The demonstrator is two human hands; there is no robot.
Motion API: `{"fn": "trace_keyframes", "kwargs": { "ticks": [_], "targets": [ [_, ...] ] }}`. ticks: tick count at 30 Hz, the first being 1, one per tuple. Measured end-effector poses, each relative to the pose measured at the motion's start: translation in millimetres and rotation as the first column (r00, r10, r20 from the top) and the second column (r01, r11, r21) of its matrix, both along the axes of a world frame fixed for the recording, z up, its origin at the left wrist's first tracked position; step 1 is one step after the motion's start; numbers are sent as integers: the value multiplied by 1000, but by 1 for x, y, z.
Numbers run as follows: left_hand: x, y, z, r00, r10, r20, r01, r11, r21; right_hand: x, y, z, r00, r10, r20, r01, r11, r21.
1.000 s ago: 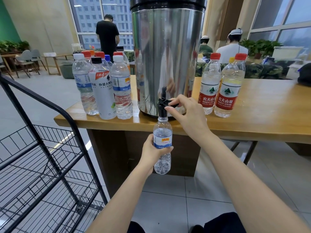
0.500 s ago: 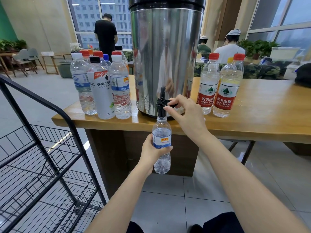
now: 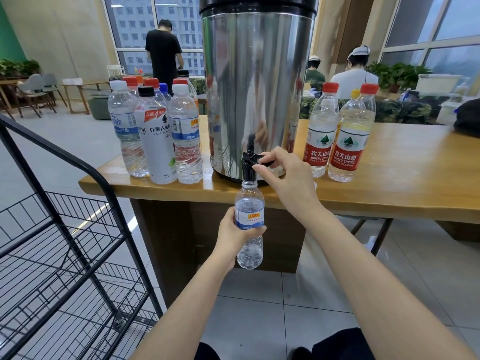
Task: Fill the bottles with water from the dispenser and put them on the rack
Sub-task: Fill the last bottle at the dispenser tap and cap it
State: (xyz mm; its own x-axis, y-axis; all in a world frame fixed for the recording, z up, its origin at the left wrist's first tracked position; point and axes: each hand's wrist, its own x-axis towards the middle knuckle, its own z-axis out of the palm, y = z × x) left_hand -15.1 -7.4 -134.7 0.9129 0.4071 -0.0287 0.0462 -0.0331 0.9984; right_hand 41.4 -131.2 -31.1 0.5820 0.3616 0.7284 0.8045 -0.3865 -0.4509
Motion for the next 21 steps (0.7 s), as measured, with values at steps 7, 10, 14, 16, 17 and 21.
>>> {"fn": "trace_keyframes", "kwargs": {
  "ticks": [7, 10, 14, 16, 17, 21],
  "targets": [
    [0, -1, 1, 1000, -6, -4, 6, 1000, -17, 0, 1, -1, 1000, 3, -3, -3, 1000, 15],
    [-1, -1, 1, 1000, -6, -1, 6, 1000, -27, 0, 1, -1, 1000, 3, -4, -3, 1000, 20],
    [-1, -1, 1, 1000, -1, -5, 1, 1000, -21, 1, 1, -2, 1000, 4, -13, -3, 1000, 25],
    [-1, -1, 1, 1000, -1, -3, 1, 1000, -20, 1, 2, -3, 1000, 2, -18, -2, 1000, 27],
    [-1, -1, 1, 1000, -1, -2, 1, 1000, -19, 1, 2, -3, 1000, 2, -19, -1, 1000, 28],
    [-1, -1, 0, 1000, 1, 1, -1, 1000, -13, 2, 2, -4, 1000, 5, -24, -4, 1000, 31]
  ]
}}
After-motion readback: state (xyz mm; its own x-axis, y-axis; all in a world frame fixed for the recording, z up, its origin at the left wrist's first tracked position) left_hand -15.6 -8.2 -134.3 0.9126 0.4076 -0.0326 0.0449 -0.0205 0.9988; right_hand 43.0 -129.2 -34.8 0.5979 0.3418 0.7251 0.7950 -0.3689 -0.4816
